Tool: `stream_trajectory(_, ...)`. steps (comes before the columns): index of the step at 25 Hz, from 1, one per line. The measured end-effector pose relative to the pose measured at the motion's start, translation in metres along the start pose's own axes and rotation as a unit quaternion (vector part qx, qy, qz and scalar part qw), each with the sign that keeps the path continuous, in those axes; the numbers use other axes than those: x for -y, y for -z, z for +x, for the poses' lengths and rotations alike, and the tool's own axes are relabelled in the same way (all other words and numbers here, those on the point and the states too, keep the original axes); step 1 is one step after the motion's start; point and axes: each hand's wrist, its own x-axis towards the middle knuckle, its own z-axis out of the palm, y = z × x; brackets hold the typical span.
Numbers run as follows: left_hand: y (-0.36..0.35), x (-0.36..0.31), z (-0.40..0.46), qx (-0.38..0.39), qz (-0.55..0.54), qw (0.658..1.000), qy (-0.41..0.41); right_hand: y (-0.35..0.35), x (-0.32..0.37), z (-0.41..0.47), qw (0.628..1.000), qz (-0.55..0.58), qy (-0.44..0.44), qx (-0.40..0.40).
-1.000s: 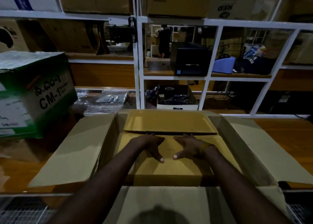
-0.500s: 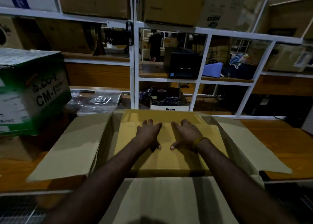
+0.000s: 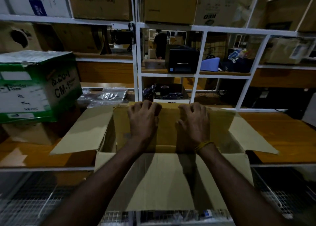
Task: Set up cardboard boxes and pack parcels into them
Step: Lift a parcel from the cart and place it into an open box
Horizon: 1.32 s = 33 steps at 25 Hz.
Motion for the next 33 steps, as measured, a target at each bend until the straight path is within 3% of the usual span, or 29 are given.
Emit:
stream_trajectory(5, 0.049, -0.019, -0.05, 0.091, -0.001, 0.996, 0.017, 0.042, 0.014, -0.056, 0.997, 0.074, -0.012, 0.022)
stream_trajectory(9, 0.06, -0.017, -0.089, 0.226, -0.012, 0.974, 0.023, 0.053, 0.017, -0.115, 0.995, 0.069, -0.026, 0.074)
stream_trajectory(13, 0.041, -0.009, -0.117, 0.405, 0.046, 0.913, -0.021, 0.042, 0.008, -0.16, 0.968, 0.069, -0.02, 0.241)
stream_trajectory(16, 0.018, -0.004, -0.128, 0.465, 0.068, 0.882, -0.04, 0.031, -0.002, -0.168, 0.924, 0.058, 0.0, 0.379)
stream_trajectory(19, -0.002, 0.0, -0.13, 0.512, 0.069, 0.854, -0.052, 0.017, -0.01, -0.165, 0.892, 0.116, -0.021, 0.435)
stream_trajectory(22, -0.019, 0.002, -0.129, 0.51, 0.047, 0.858, -0.031, -0.002, -0.014, -0.161, 0.891, 0.161, -0.053, 0.422)
stream_trajectory(30, -0.055, 0.008, -0.102, 0.368, 0.048, 0.928, 0.023, -0.047, -0.012, -0.126, 0.924, 0.047, -0.038, 0.379)
stream_trajectory(33, -0.066, 0.013, -0.093, 0.314, 0.058, 0.947, 0.025, -0.058, -0.014, -0.111, 0.949, 0.025, -0.029, 0.312)
